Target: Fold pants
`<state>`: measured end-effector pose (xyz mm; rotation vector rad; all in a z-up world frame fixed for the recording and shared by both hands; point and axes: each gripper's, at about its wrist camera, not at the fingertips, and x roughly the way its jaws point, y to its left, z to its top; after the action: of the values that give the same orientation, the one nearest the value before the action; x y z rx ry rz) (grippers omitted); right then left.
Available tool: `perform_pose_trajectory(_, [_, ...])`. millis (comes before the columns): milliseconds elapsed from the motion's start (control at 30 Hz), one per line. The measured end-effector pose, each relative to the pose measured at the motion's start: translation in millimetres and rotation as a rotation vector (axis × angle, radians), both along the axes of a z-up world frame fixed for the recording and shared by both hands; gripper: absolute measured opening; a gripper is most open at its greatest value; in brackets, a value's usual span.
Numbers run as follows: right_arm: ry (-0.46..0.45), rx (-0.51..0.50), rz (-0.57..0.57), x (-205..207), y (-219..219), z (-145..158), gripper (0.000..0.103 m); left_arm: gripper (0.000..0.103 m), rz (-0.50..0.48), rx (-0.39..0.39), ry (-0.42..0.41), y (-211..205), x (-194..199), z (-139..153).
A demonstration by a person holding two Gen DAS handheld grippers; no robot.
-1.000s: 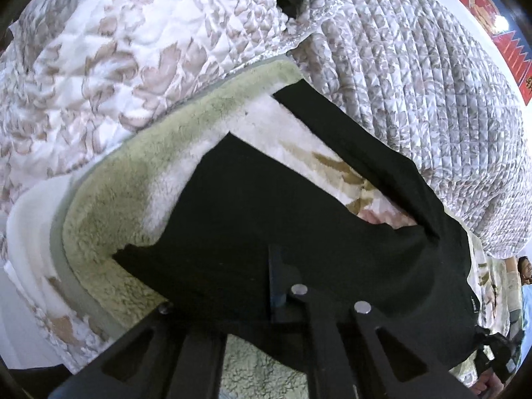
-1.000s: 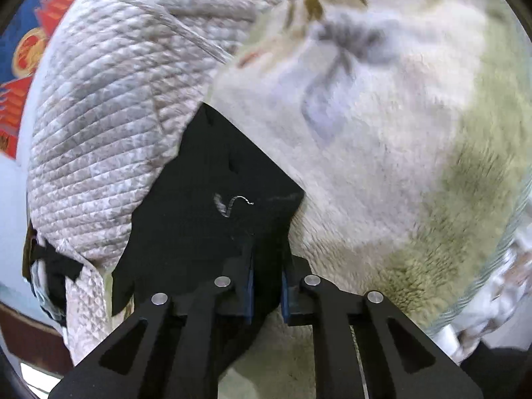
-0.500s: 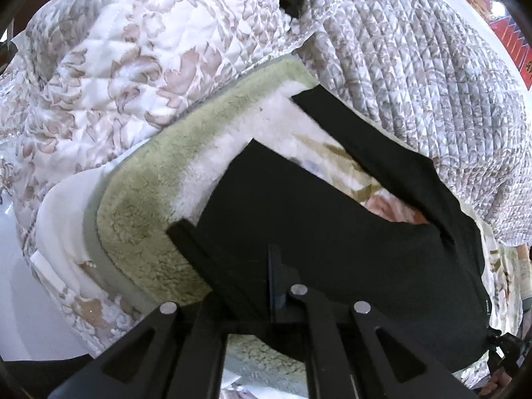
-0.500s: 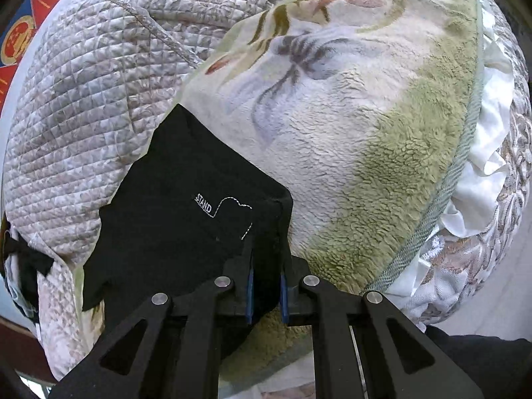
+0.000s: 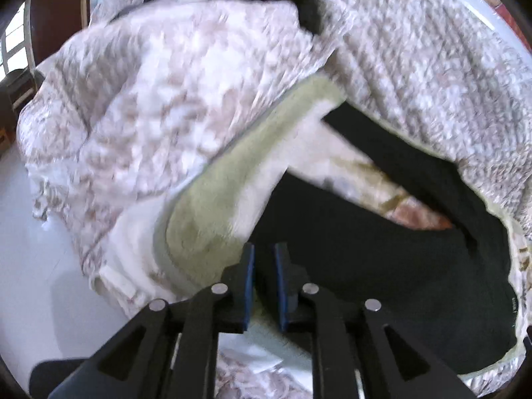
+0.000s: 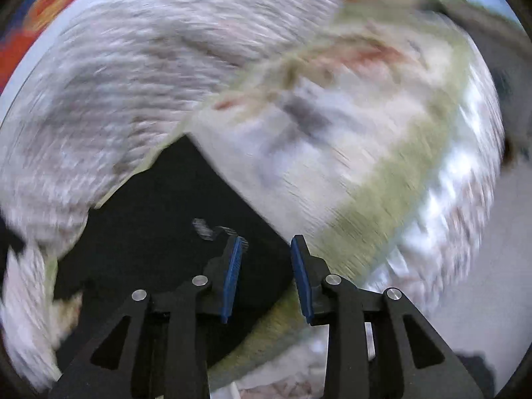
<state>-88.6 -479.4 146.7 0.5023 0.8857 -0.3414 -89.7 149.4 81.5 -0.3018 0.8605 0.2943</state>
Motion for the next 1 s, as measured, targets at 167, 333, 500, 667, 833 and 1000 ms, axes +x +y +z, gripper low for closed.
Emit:
perform_pose_trajectory(167, [0.017, -0.091, 0.332, 28, 67, -11, 0.043, 0.036, -0.211, -0.123, -0.035, -37, 21, 1])
perform_pose_trajectory(333, [0.213, -0.122, 0.406, 38, 82, -59, 0.05, 0.035, -0.321, -0.12, 0.079, -65, 38, -43])
perform_pose_trajectory(500, [0.17, -0.063, 0.369, 37, 68, -47, 0.054, 0.035, -0.304, -0.028, 0.063, -63, 48, -31])
perform_pose_trajectory(667, [0.109, -0.086, 0.451, 66, 85, -33, 0.054, 0.036, -0.318, -0.01, 0.047, -62, 82, -18])
perform_pose_trajectory(833, [0.123, -0.141, 0.5, 103, 98, -42, 0.054, 0.037, -0.261, 0.041, 0.068, -52, 102, -29])
perform_pose_trajectory(1000, [0.187, -0.068, 0.431, 120, 77, -68, 0.053, 0.036, -0.222, 0.025, 0.066, -38, 106, -37])
